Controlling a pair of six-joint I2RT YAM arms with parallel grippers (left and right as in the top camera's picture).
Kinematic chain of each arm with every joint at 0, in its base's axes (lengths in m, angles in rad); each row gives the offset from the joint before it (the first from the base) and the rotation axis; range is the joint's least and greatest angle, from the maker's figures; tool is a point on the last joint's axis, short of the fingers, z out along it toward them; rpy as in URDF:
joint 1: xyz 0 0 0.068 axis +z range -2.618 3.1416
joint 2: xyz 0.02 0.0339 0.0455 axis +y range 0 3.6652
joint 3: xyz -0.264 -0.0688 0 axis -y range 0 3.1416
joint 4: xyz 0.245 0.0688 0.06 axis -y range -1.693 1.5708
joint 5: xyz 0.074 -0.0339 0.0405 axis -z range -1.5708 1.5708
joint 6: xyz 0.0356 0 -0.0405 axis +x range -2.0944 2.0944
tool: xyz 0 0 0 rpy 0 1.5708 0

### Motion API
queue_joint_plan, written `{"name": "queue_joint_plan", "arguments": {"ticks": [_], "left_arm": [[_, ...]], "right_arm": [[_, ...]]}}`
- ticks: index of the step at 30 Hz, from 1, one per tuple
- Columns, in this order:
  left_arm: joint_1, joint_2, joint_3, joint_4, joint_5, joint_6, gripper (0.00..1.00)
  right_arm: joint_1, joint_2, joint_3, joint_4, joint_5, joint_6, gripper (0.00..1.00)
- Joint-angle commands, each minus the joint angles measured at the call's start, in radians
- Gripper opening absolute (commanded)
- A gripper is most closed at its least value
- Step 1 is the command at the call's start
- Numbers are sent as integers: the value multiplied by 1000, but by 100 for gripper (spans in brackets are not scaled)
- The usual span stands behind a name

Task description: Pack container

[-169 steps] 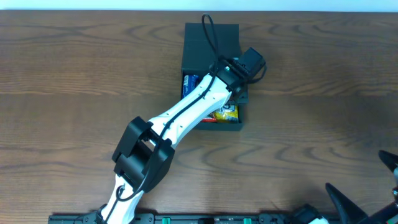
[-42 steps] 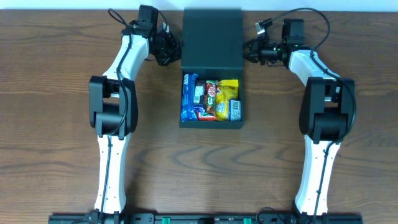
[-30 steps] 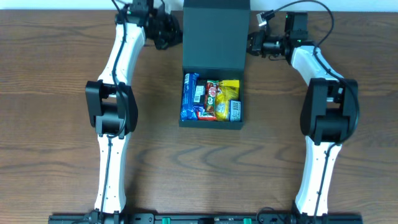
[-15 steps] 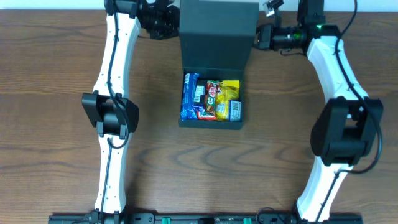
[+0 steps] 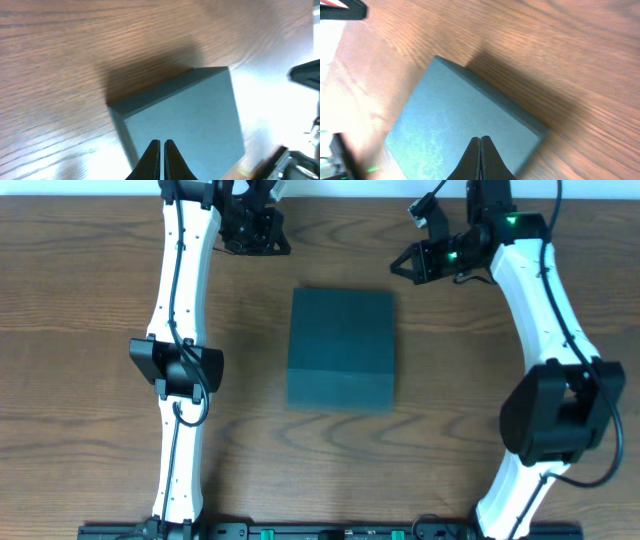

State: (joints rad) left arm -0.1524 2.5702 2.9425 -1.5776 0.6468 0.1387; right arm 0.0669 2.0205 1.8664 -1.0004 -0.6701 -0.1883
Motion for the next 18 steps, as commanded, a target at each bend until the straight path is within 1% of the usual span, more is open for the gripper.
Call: {"name": "queue_joint_plan", "arguments": {"ticks": [1, 5, 10, 12, 15, 18], "left_arm": [[1, -1, 58, -15, -55, 33, 6], [1, -2, 114, -31, -56, 33, 6], [0, -32, 166, -44, -59, 34, 6], [-2, -57, 177, -46, -80, 34, 6], [-13, -98, 178, -63, -104, 61, 6], [-31, -121, 178, -91, -103, 87, 6]], "right_arm": [[5, -71, 13, -2, 105, -34, 2], [5, -134, 15, 15, 158, -34, 2], [3, -240, 15, 82, 197, -39, 1], [2, -284, 15, 103, 199, -68, 2], [5, -330, 15, 94, 199, -94, 2], [6, -372, 15, 42, 205, -98, 2]]}}
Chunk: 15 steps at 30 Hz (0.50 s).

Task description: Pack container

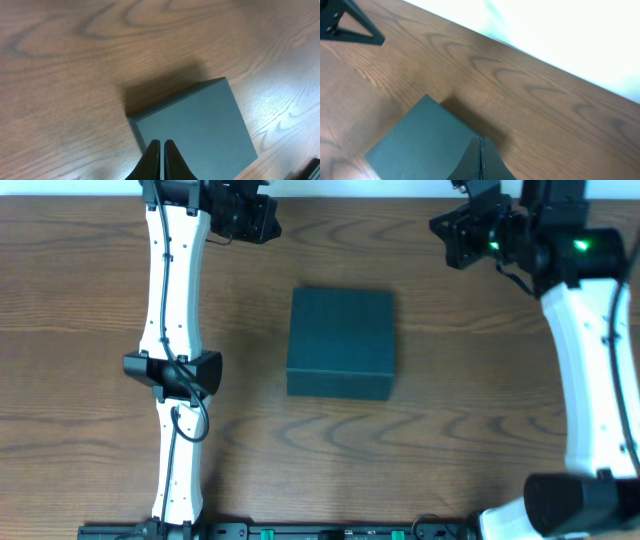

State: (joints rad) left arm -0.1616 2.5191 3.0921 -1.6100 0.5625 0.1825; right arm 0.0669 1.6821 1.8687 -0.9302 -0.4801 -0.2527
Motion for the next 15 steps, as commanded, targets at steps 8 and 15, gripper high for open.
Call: {"name": "queue_joint_plan", "arguments": {"ticks": [8, 15], "left_arm": [[-111, -73, -91, -79, -11, 69, 6], [-227, -73, -305, -79, -93, 29, 6]], "right_arm": [[6, -222, 13, -175, 118, -1, 2], [6, -420, 13, -302, 245, 142, 2]]}}
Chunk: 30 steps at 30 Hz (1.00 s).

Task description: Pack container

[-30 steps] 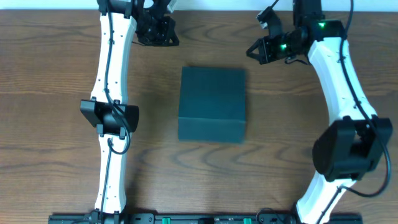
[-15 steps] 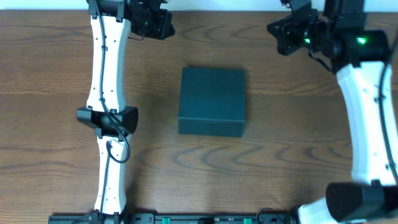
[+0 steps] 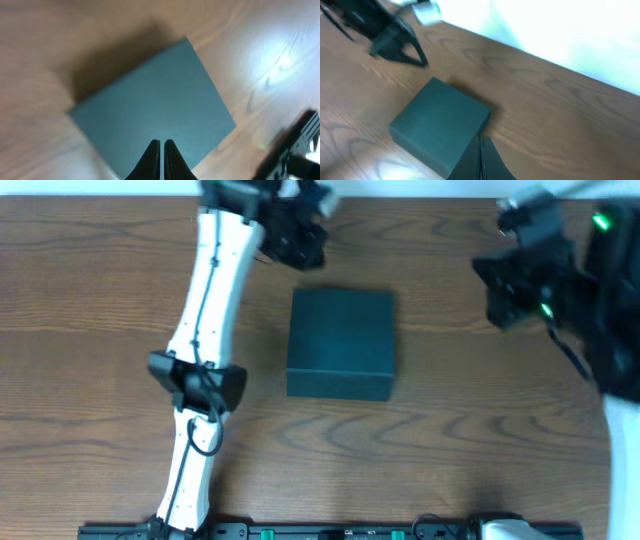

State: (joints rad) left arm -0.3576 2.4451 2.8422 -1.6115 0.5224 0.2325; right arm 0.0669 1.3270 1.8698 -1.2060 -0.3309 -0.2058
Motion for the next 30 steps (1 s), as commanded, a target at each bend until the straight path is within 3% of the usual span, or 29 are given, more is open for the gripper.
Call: {"name": "queue_joint_plan", "arguments": {"ticks": [1, 7, 10, 12, 21, 24, 30], "left_arm": [[-40, 1, -78, -78, -48, -31, 6], [-109, 0, -218, -78, -39, -96, 6], [-150, -17, -274, -78, -139, -141, 6], [-183, -35, -275, -77, -220, -170, 6], [-315, -293, -343, -75, -259, -134, 6], [-323, -435, -562, 7, -310, -124, 6], [-264, -706, -1146, 394, -284, -49, 6]], "right_arm": [[6, -89, 11, -44, 109, 122, 1], [6, -216, 11, -195, 257, 239, 2], [6, -259, 11, -259, 296, 237, 2], [6, -284, 11, -290, 336, 229, 2], [22, -389, 3, -350, 244, 74, 1], [48, -417, -32, -355, 245, 74, 2], [52, -428, -195, -327, 111, 93, 2]]}}
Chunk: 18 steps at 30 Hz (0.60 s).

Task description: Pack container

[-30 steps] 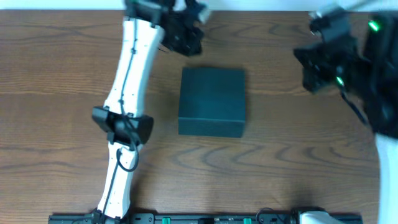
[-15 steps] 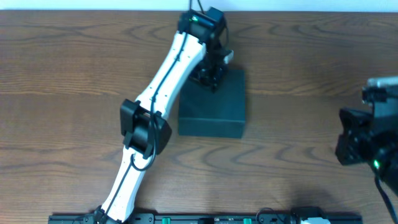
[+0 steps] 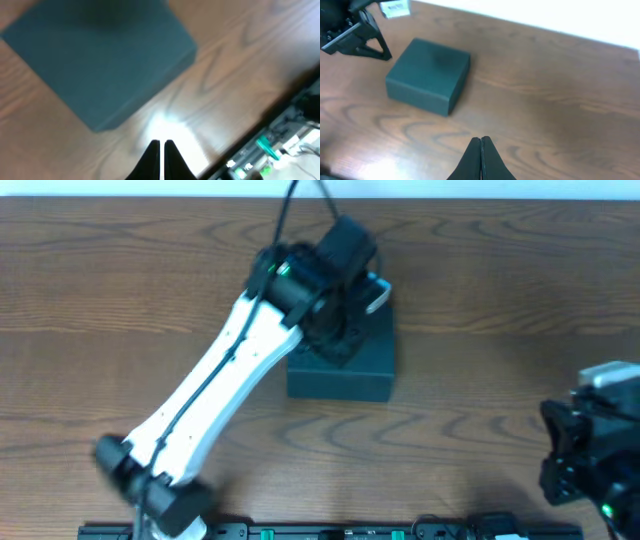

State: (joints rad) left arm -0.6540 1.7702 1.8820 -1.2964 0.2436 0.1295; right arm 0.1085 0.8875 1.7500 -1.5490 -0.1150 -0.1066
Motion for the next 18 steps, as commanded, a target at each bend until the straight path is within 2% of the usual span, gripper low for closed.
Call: {"name": "queue_joint_plan", "arguments": {"ticks": [1, 7, 14, 18], "left_arm": [[41, -47, -241, 133, 13, 55, 6], [101, -30, -383, 346, 72, 95, 6], [142, 72, -390, 378, 151, 140, 6], [141, 137, -390, 394, 224, 172, 6]], "right_arm": [[11, 10, -111, 36, -139, 4, 2], [11, -48, -412, 191, -270, 92, 2], [11, -198, -824, 406, -344, 185, 2], [11, -224, -1030, 526, -368, 271, 2]]}}
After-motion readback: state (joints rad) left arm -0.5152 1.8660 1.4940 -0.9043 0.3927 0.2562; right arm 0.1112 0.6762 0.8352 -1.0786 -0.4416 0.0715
